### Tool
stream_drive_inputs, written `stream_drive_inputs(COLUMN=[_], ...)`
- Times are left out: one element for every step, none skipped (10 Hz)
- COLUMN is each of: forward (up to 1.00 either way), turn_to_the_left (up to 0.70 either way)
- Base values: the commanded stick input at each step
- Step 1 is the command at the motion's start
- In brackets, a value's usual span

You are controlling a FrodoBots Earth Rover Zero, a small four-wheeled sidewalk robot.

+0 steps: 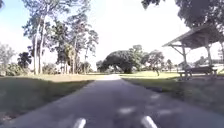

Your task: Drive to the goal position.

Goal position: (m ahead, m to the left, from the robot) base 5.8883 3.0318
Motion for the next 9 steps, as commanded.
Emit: stream_drive_inputs(forward=[0.7, 0.7, 0.7, 0.7, 0.7, 0.7, 0.7, 0.7, 0.7], turn_to_the_left=[0.0, 0.11, 0.35, 0.27, 0.06, 0.0, 0.0, 0.0, 0.0])
